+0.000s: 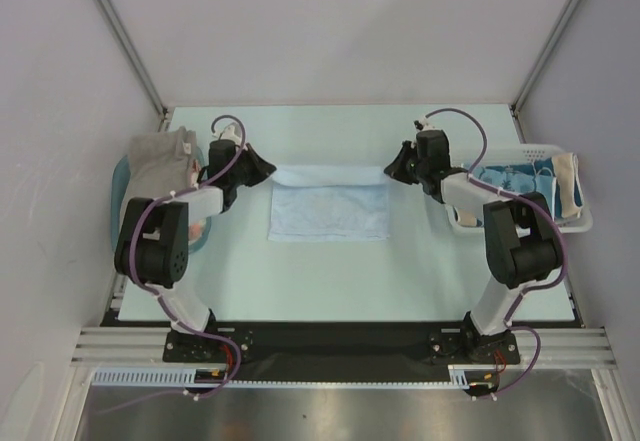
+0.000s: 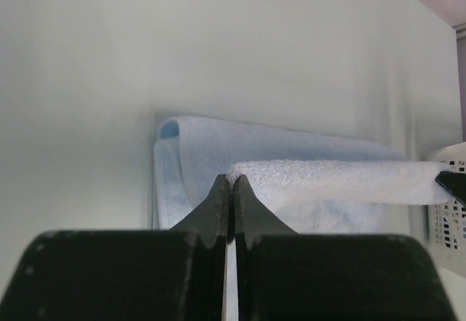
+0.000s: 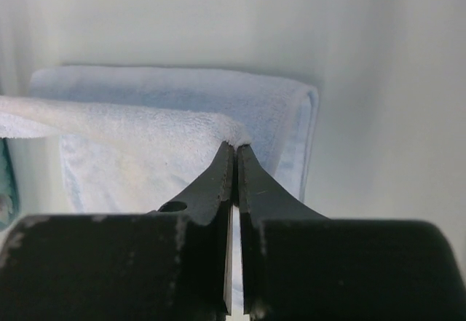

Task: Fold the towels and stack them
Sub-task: Fold the towel

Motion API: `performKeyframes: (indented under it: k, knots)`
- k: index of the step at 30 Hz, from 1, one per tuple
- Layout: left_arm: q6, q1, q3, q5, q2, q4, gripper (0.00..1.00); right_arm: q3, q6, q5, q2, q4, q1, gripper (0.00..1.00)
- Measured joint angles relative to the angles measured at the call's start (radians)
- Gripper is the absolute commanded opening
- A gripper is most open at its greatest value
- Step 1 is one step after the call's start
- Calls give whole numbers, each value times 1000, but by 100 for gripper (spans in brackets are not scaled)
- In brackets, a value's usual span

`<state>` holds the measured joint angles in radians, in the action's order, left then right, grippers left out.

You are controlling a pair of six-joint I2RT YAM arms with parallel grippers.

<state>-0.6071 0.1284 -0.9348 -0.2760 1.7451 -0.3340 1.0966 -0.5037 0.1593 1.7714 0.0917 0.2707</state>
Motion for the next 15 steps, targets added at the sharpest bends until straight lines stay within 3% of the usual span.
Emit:
performKeyframes:
  k: [15]
  knots:
    - [-13, 55, 155, 105, -176, 97, 0, -220, -1, -14, -180, -2, 21, 0]
